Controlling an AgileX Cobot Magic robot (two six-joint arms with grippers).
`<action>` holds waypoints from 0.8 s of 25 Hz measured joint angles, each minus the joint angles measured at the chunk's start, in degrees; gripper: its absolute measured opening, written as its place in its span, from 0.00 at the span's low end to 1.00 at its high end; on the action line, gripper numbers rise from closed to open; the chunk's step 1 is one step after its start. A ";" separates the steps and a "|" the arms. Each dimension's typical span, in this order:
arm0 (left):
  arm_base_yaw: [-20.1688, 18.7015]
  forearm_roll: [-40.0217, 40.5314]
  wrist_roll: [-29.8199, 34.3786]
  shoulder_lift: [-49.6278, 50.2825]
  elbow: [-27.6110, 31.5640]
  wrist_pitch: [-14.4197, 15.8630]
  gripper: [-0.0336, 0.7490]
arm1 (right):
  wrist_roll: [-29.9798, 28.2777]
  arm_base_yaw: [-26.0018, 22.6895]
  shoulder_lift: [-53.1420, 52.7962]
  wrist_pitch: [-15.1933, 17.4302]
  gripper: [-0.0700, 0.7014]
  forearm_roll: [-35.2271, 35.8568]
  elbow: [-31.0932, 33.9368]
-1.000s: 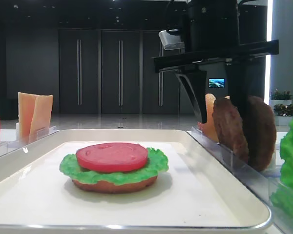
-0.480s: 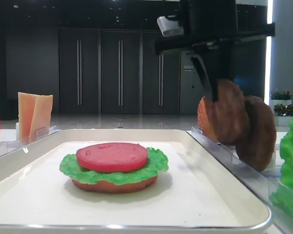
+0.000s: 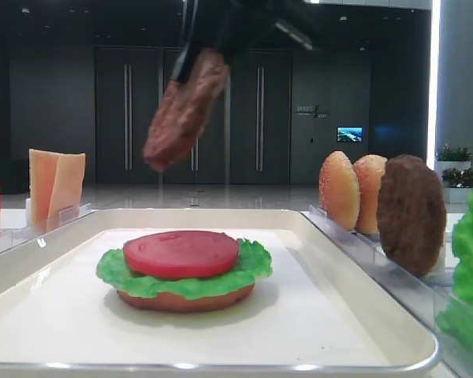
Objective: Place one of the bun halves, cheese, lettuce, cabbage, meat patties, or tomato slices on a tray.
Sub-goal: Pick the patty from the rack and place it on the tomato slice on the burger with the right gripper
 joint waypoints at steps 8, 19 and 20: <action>0.00 0.00 0.00 0.00 0.00 0.00 0.25 | -24.55 -1.63 0.00 -11.01 0.24 25.92 13.98; 0.00 0.00 0.00 0.00 0.00 0.00 0.25 | -39.44 -3.81 0.00 -15.61 0.24 35.48 20.58; 0.00 0.00 0.00 0.00 0.00 0.00 0.25 | -40.08 -3.97 0.00 -15.95 0.24 35.48 20.58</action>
